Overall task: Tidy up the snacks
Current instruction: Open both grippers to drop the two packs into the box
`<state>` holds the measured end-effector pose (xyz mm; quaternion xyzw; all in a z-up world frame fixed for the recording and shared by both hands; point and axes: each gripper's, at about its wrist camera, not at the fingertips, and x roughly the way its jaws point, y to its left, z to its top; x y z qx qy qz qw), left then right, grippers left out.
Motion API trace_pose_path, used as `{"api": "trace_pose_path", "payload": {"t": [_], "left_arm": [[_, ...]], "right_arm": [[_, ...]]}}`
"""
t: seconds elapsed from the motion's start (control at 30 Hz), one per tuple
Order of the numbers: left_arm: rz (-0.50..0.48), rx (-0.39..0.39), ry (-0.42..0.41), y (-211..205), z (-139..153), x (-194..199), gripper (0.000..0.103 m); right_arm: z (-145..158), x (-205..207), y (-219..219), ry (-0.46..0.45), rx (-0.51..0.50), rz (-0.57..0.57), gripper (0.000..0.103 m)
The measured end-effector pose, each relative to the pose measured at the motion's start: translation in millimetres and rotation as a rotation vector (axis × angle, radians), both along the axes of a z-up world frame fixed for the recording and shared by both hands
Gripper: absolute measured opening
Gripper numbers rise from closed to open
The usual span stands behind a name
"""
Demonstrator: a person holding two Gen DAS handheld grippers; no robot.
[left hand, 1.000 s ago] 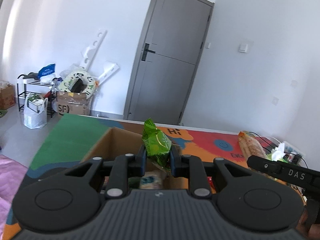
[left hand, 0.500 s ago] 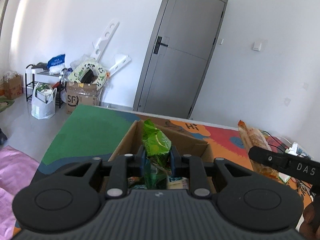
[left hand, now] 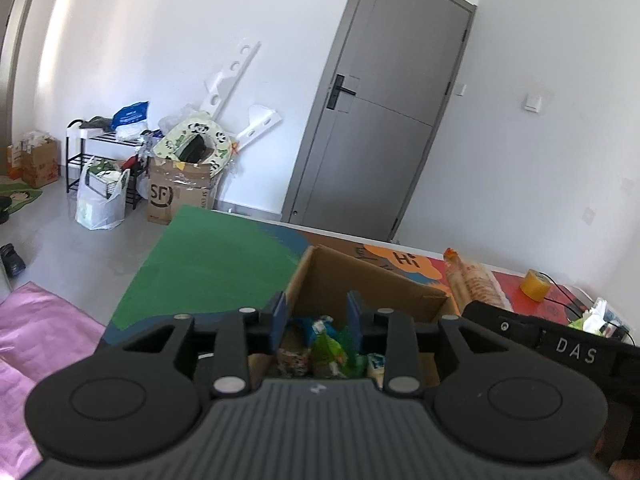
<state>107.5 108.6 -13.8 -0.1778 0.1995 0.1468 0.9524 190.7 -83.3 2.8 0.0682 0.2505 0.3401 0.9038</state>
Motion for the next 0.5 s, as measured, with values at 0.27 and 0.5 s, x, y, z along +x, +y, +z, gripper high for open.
{"api": "trace_pose_path", "payload": {"t": [0.27,0.5], "left_arm": [[0.015,0.003,-0.015,-1,5,-4,0.048],[-0.023,0.002,-0.022,-14,5,-1,0.063]], "right_arm": [[5,3,-18,0.036,0.054,-0.025,0.056],[-1,0,-45,0.049,0.041,-0.088,0.056]]}}
